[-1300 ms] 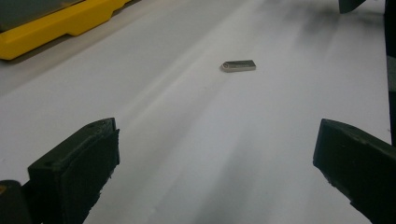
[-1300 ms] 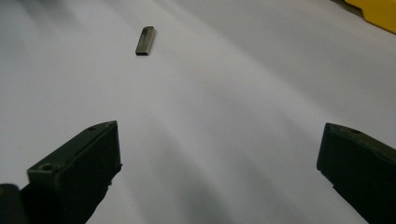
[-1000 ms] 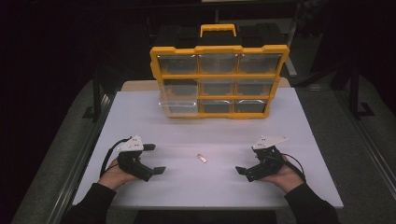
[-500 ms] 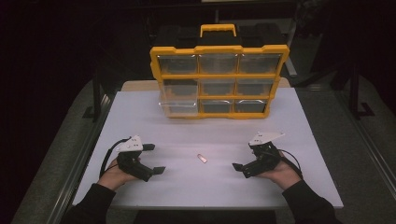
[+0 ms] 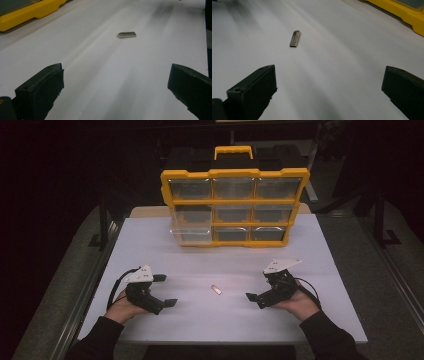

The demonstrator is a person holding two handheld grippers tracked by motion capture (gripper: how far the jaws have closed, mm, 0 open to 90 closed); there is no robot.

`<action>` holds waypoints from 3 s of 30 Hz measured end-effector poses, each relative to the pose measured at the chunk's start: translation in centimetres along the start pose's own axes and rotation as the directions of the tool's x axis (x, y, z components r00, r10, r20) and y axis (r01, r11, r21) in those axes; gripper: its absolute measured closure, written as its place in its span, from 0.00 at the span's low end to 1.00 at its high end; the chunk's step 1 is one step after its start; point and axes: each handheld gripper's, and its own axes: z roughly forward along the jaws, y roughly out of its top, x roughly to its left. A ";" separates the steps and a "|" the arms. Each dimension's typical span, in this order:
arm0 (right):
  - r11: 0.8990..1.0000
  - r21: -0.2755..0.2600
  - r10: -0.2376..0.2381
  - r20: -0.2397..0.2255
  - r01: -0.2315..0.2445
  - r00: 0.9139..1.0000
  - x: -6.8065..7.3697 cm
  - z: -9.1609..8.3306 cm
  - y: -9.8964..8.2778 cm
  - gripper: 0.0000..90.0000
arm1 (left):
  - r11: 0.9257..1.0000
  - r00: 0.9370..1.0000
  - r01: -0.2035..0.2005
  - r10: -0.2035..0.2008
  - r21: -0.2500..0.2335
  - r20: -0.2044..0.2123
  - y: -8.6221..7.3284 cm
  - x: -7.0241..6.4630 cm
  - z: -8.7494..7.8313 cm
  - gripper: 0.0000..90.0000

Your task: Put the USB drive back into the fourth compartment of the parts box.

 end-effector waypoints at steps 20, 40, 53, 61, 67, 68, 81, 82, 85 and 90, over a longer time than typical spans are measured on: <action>1.000 0.008 -0.015 -0.020 0.015 1.000 0.1 0.6 1.0 0.00 | 1.000 1.000 0.006 -0.006 0.001 0.003 0.0 0.0 0.0 0.00; 0.999 0.037 -0.032 -0.049 0.033 0.998 0.4 1.5 2.5 0.00 | 1.000 1.000 0.012 -0.012 0.002 0.003 0.0 0.0 0.0 0.00; 0.997 0.058 -0.042 -0.056 0.045 0.998 0.5 2.3 3.2 0.00 | 1.000 1.000 0.012 -0.012 0.000 0.005 0.1 0.0 0.0 0.00; 0.997 0.068 -0.043 -0.066 0.048 0.997 0.7 2.8 3.6 0.00 | 1.000 1.000 0.017 -0.017 -0.001 -0.001 0.0 0.1 0.0 0.00; 0.996 0.065 -0.048 -0.069 0.053 0.996 0.7 2.9 4.0 0.00 | 1.000 1.000 0.026 -0.026 0.002 0.000 0.1 0.2 0.0 0.00; 0.996 0.066 -0.048 -0.069 0.052 0.996 0.8 3.0 4.1 0.00 | 1.000 1.000 0.023 -0.023 0.004 0.001 0.0 0.2 0.0 0.00; 0.996 0.068 -0.051 -0.072 0.056 0.996 0.8 3.6 5.0 0.00 | 1.000 1.000 0.021 -0.021 0.006 0.005 0.0 0.1 0.0 0.00; 0.996 0.069 -0.050 -0.072 0.055 0.996 0.8 3.6 5.0 0.00 | 1.000 1.000 0.021 -0.021 0.006 0.006 0.0 0.1 0.0 0.00; 0.996 0.068 -0.055 -0.072 0.060 0.996 0.8 3.7 5.1 0.00 | 1.000 1.000 0.021 -0.021 0.006 0.006 0.0 0.1 0.0 0.00; 0.996 0.065 -0.056 -0.071 0.061 0.996 0.9 3.9 5.4 0.00 | 1.000 1.000 0.022 -0.022 0.006 0.008 0.0 0.1 0.1 0.00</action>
